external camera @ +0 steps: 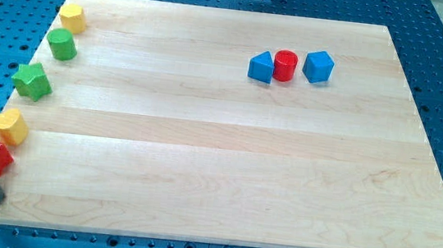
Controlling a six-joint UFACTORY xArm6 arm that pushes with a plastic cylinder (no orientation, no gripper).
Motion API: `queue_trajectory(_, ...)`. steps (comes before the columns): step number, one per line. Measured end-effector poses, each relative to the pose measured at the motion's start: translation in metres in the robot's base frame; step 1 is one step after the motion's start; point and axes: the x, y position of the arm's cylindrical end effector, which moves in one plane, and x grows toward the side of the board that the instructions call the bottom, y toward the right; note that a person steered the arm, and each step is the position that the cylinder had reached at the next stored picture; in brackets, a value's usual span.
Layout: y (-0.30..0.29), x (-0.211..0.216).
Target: Push the blue cube to the right of the yellow hexagon
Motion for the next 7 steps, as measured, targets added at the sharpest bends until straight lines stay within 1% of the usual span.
queue_trajectory(1,0.054,-0.044)
queue_trajectory(2,0.188,-0.080)
queue_trajectory(3,0.342,-0.132)
queue_trajectory(4,0.449,-0.195)
queue_trajectory(5,0.478,-0.253)
queue_trajectory(6,0.416,-0.286)
queue_trajectory(7,0.287,-0.288)
